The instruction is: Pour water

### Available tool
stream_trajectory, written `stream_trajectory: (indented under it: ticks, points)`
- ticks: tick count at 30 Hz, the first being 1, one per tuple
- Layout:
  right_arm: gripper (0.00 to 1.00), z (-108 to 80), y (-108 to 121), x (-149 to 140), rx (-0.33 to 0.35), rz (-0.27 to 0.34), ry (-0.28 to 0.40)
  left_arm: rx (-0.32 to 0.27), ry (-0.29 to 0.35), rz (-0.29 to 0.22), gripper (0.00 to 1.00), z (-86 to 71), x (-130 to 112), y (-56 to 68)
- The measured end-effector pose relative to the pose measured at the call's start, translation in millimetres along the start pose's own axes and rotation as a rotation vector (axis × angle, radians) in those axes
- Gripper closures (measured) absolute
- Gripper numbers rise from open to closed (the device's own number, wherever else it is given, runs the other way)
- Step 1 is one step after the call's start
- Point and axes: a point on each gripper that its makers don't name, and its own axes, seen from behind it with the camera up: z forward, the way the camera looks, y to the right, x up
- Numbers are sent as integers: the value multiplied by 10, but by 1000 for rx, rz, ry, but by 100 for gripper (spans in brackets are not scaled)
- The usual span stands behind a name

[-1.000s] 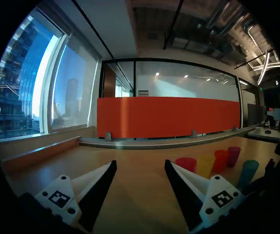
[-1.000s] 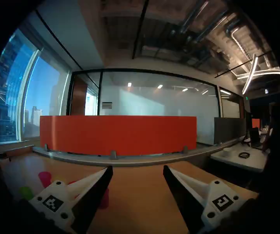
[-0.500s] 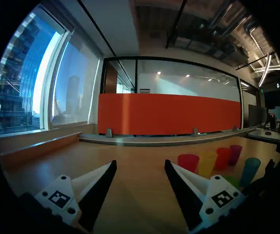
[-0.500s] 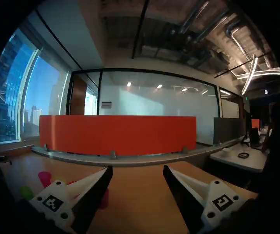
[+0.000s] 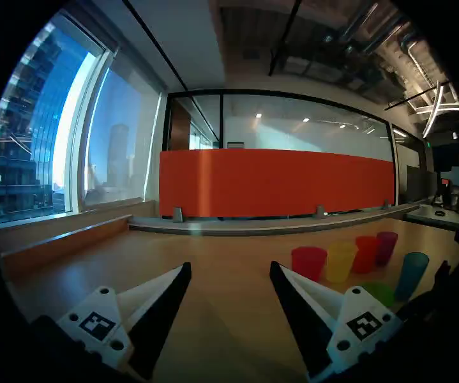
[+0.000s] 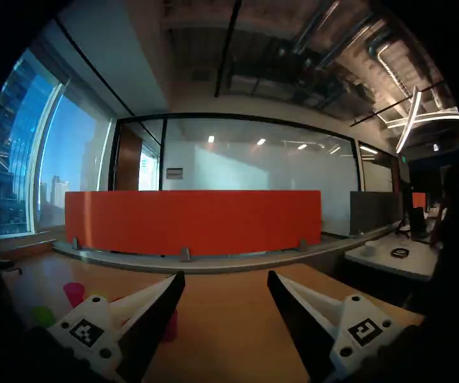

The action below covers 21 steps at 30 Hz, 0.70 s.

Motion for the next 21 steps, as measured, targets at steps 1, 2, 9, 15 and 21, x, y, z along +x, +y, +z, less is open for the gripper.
stream_trajectory:
  ticks: [1,2,9,15,21]
  points:
    - [0,-2,3,1,0,0,1,0,0,1,9,-3,-1,0]
    - [0,-3,5,2,-1,0,1,0,0,2,9,-6,-1,-1]
    - [0,-23,8,28,3,-6,9,-2,0,9,9,-7,3,11]
    - [0,-48,36,38,5,-24,22,-1,0,9,9,-6,-7,12]
    - [0,-73,87,15,5,-39,44,-1,0,10,9,-8,-3,5]
